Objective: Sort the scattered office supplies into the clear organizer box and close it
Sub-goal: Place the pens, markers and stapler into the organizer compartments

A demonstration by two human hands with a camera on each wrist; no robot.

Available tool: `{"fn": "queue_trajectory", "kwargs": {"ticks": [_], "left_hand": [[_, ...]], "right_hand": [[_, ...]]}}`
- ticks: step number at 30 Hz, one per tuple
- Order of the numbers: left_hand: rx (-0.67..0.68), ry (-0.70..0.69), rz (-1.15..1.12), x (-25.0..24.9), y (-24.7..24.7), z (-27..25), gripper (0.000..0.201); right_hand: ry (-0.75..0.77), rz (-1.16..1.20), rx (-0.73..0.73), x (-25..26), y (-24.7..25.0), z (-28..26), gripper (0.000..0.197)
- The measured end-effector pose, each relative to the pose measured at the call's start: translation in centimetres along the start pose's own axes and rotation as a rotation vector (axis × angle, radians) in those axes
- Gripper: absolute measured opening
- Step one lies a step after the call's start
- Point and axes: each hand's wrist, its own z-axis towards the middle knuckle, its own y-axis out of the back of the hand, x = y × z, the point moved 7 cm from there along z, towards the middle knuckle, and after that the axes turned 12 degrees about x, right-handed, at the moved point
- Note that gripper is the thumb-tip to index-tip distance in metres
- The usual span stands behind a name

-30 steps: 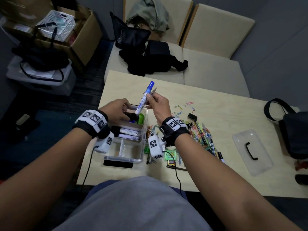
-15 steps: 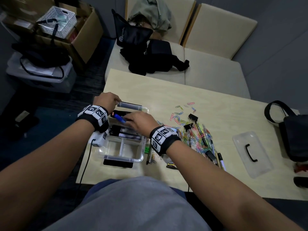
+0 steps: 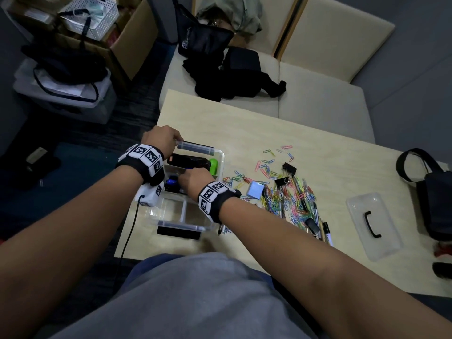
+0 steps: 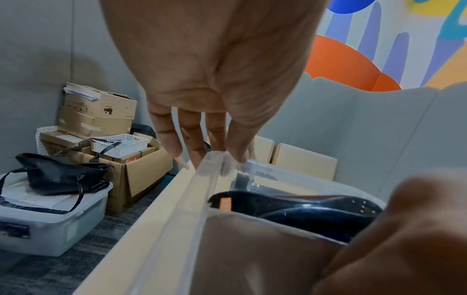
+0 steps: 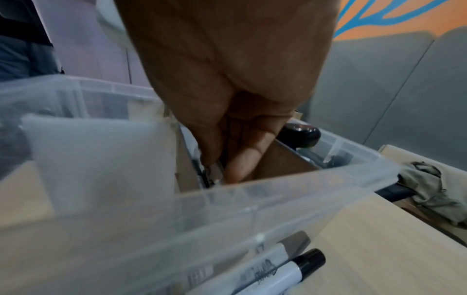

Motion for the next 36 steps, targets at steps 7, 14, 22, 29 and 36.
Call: {"fn": "queue_trajectory", "kwargs": {"ticks": [7,14,22,29,36], "left_hand": [[0.003,0.008,-0.032,0.4,-0.2,0.2,0.029],[-0.021,0.028,-0.074,0.7,-0.5,0.3,0.025],[-0.080,0.051,-0.025,-0.9,-1.4,0.2,0.033],[-0.232,-0.082,-0.157,-6.5,-1.4,-1.5,0.030],[-0.252,-0.193,-0.251,-13.3,-3.1,-3.8,0.024]], "right_hand": [[-0.025,0.087,0.047,-0.2,-0.9,1.4,0.025],[0.006,0.216,-0.042,-0.9,-1.9,0.9,0.022],[0.029,0.500,-0.162,-3.5,-2.3,-2.9,0.026],[-0.091,0.913,-0.503,-9.7,-1.6,-8.4,0.027],[-0.264,0.938,-0.401,-14.5,-7.1,-10.1,0.016]]}}
